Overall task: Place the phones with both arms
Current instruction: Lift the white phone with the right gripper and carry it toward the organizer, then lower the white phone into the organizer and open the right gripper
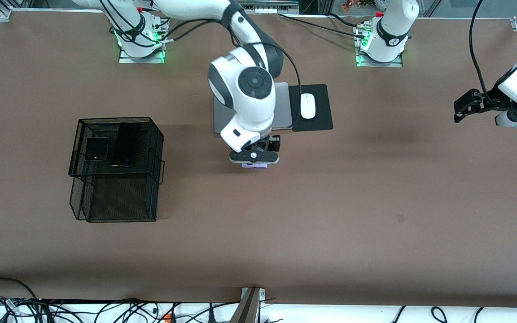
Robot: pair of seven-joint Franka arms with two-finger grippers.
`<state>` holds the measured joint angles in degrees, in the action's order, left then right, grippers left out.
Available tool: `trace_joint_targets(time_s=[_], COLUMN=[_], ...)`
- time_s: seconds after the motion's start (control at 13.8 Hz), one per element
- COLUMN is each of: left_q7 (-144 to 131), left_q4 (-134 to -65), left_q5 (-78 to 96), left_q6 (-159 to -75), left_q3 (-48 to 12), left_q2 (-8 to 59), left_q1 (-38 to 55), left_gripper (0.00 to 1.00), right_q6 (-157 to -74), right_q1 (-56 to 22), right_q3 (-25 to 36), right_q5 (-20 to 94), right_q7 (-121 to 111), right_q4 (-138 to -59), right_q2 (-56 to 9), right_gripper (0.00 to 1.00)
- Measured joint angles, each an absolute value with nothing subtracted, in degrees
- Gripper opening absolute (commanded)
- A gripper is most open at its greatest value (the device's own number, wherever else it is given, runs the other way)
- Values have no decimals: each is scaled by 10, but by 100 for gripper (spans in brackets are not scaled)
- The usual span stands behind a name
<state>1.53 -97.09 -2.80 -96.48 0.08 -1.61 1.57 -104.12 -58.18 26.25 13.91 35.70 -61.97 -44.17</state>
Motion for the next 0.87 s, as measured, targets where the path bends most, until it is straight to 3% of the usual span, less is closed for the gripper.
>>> trace_joint_targets(time_s=[0.29,0.51,0.87], left_q7=[15,15,15], left_q4=[-971,-971,-970], left_q5=[-28,-28,-28], left_q6=[-964,-964,-964], left_q3=[-1,-2,-1], left_q2=[-16,-16,-16], left_q1=[18,18,16], left_gripper=[100,100,100], right_q6=[-966,-962,-995], right_q1=[-547,-508,-351], right_q3=[320,370,379], right_q5=[139,144,199], right_q7=[230,111,-107], right_q4=[-633,-682,-709], right_q2=[-411,-393,-396], right_gripper=[2,2,2])
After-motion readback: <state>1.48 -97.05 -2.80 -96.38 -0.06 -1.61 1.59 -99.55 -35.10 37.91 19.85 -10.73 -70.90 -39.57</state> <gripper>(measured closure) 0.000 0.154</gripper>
